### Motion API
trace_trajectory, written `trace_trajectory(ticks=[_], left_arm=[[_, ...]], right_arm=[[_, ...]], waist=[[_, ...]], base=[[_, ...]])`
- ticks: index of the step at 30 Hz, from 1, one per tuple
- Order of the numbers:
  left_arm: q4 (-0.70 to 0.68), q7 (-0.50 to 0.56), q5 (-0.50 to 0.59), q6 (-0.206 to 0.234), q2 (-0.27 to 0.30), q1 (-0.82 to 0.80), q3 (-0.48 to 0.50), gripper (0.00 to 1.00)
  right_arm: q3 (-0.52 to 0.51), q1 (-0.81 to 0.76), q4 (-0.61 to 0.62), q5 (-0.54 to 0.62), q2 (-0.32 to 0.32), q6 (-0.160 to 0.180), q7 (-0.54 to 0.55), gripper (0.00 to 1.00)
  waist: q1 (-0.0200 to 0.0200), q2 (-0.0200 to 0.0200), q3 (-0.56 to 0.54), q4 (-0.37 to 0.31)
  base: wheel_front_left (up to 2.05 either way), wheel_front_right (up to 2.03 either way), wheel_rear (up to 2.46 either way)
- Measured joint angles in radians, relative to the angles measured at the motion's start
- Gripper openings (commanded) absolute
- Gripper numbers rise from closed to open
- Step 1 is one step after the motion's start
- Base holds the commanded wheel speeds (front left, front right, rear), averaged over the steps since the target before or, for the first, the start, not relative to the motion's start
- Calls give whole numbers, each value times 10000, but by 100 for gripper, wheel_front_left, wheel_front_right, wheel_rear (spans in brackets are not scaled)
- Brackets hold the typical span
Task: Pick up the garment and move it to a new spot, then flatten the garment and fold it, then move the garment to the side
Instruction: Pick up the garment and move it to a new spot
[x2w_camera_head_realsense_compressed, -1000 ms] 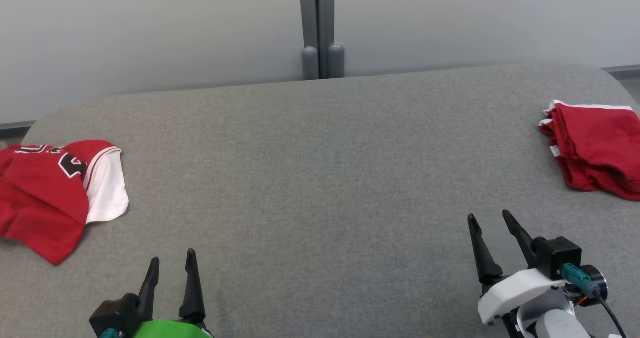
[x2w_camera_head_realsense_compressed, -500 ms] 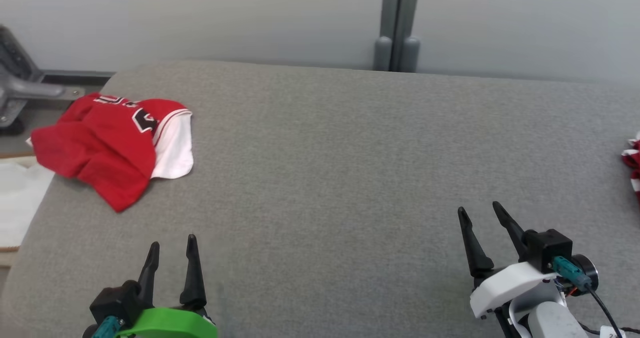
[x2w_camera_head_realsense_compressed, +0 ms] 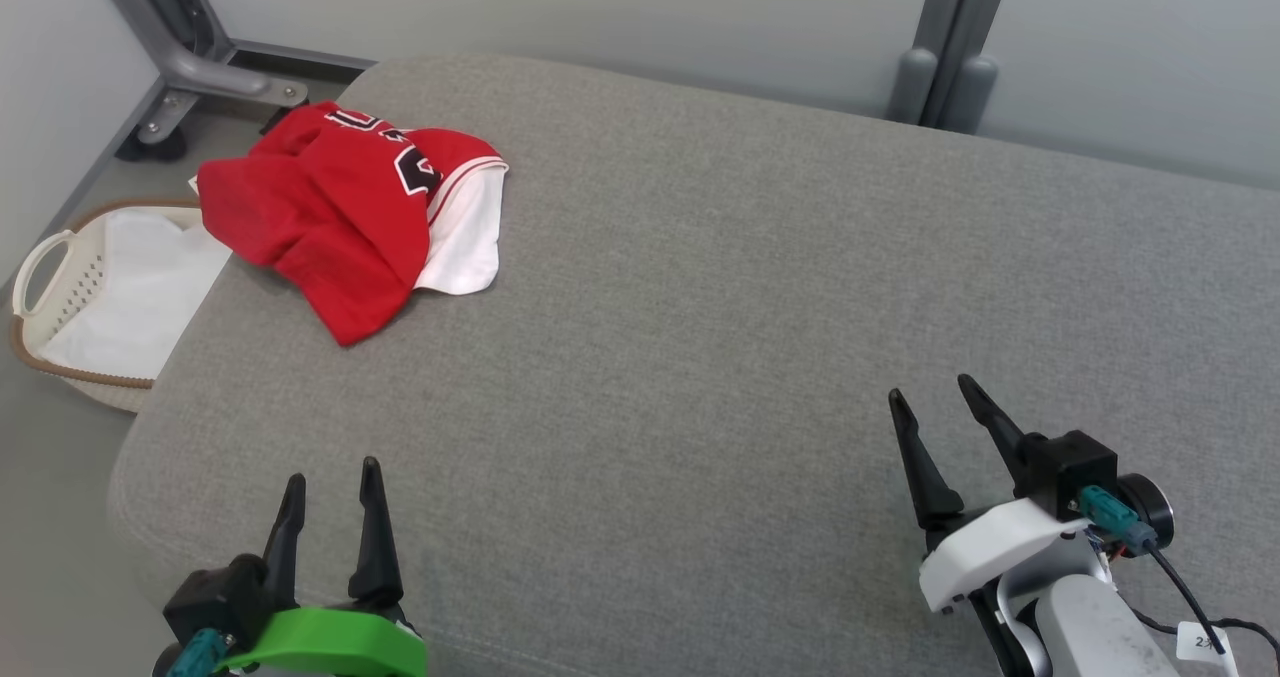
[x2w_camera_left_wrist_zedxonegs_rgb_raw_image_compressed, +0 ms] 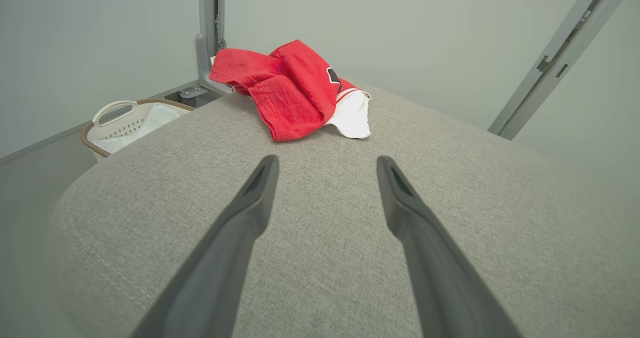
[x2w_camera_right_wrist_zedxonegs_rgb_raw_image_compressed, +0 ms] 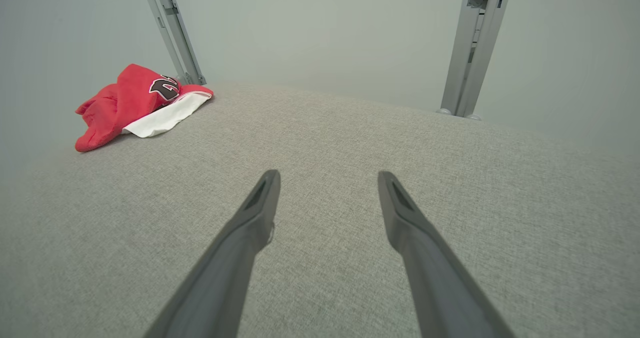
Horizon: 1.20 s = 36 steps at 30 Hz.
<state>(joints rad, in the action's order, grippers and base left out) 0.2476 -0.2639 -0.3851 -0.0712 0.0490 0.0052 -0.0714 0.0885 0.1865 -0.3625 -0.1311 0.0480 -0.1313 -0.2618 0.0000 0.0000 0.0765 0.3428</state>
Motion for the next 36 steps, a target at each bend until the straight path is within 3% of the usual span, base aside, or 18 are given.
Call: trace_trajectory(ticks=[7, 16, 25, 36], left_arm=[[-464, -2, 410, -10, 81, -876, 744, 100], [-468, 165, 953, -347, 1835, -4136, 1394, 100], [1664, 1837, -247, -556, 2982, -6931, 667, 100], [3906, 3173, -1522, -579, 3776, -7636, -1049, 100]], right_arm=[[-228, 267, 56, 395, 4, 0, 2, 100], [-132, 859, 194, 761, 4, 0, 0, 100], [8, 1394, 345, 1060, 8, 0, 0, 100], [-362, 1529, 631, 1471, 10, 0, 0, 100]], waist=[[0, 0, 501, -121], [0, 0, 1069, -796], [0, 0, 1952, -1643], [0, 0, 3304, -2528]], base=[[0, 0, 0], [0, 0, 0], [0, 0, 0], [0, 0, 0]])
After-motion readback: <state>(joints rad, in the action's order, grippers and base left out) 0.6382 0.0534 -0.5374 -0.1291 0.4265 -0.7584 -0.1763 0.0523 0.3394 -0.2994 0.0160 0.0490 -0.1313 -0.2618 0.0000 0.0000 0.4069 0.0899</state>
